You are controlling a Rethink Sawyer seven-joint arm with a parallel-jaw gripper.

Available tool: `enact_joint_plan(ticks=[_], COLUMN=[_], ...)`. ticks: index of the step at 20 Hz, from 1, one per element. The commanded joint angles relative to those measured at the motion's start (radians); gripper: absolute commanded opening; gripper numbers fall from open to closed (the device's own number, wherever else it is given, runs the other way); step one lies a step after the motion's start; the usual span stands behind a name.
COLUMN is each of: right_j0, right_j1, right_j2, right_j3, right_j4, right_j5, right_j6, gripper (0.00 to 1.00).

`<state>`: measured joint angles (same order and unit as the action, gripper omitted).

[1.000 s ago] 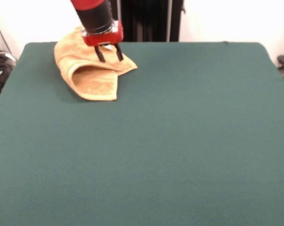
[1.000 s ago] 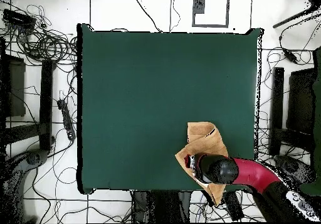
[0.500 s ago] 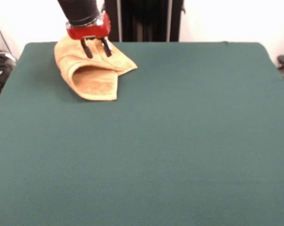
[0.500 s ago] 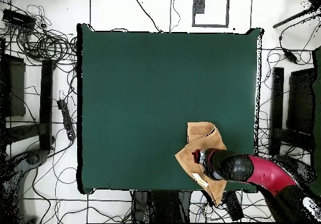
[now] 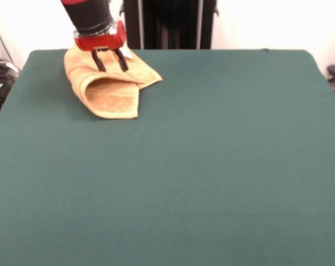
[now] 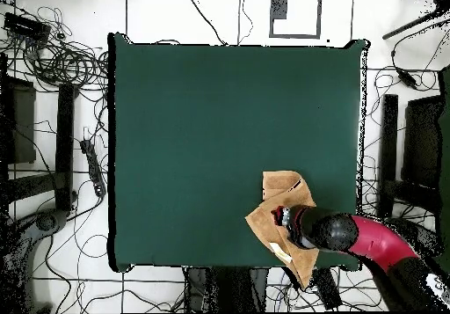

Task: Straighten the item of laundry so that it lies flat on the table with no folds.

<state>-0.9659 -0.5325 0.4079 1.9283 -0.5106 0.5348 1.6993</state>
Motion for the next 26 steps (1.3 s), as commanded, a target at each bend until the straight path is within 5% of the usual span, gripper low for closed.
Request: enact_joint_plan(ticks=[1, 13, 26], right_j0=[0.082, 0.162, 0.178], right_j1=[0.148, 0.288, 0.332], right_j2=[0.043, -0.035, -0.081], right_j3=[-0.137, -0.256, -0.27], right_j4=[-0.029, -0.082, -0.097], right_j5=[-0.069, -0.153, -0.222], right_j6=[0.007, 0.043, 0.061], gripper=[1.0, 1.0, 1.0])
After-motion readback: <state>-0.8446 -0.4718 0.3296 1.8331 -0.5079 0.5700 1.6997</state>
